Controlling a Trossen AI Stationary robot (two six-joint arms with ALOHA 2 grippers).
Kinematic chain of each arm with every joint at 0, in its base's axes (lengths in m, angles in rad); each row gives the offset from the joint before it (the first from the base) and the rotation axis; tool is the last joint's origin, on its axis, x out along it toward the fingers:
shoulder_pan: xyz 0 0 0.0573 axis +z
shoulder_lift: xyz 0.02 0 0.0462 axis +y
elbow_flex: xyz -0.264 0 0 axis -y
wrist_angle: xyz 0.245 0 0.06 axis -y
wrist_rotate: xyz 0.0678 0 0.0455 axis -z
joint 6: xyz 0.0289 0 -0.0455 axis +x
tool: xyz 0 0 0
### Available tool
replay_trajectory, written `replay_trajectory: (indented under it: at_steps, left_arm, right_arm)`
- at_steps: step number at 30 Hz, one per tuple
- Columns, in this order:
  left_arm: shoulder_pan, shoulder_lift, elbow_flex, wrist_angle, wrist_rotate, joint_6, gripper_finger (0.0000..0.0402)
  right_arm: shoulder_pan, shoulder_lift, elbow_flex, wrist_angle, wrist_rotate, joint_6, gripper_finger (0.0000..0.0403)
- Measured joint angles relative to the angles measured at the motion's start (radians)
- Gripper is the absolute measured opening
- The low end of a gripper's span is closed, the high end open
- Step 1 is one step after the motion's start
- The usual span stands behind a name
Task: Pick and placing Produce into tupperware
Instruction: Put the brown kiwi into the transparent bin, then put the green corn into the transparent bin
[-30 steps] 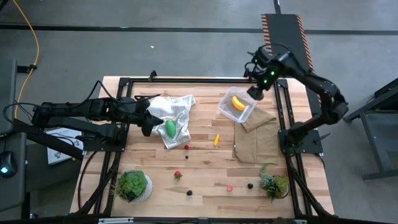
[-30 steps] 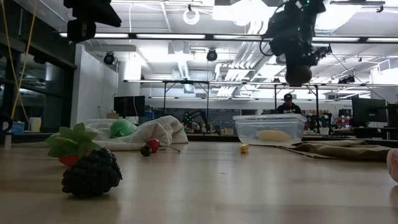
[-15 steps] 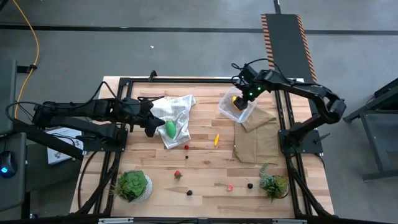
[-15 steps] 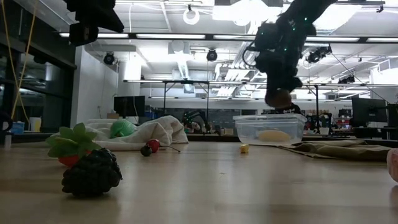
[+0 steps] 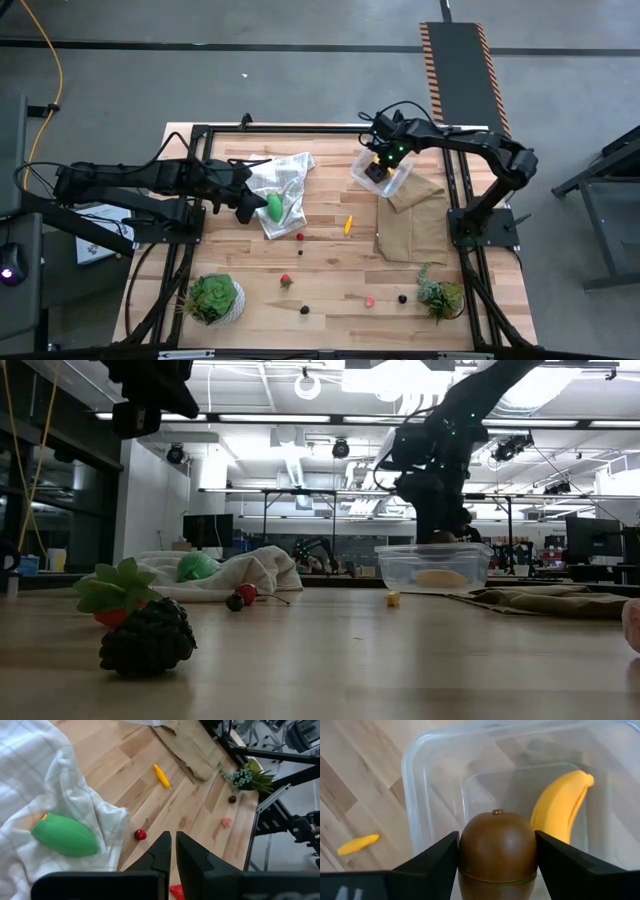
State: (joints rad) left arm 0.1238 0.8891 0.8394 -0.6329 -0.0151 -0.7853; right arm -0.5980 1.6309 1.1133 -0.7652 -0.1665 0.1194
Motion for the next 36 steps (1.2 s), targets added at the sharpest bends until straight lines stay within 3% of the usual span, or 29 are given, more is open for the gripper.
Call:
replay_trajectory:
  at_steps: [16, 24, 31, 36]
  left_arm:
    - [0.0, -0.001, 0.0, -0.003, 0.0, 0.019, 0.0017]
    - [0.0, -0.001, 0.0, -0.08, 0.065, 0.072, 0.0017]
    - [0.0, -0.001, 0.0, -0.136, 0.068, 0.071, 0.0017]
    - [0.0, -0.001, 0.0, -0.135, 0.039, -0.035, 0.0017]
  right_arm:
    - [0.005, 0.002, 0.0, 0.021, 0.015, -0.014, 0.0277]
    - [0.0, -0.017, 0.011, -0.02, 0.015, -0.025, 0.0279]
    - [-0.004, -0.091, 0.112, -0.021, 0.013, 0.013, 0.0279]
    - [0.006, -0.128, 0.203, 0.024, -0.103, 0.045, 0.0279]
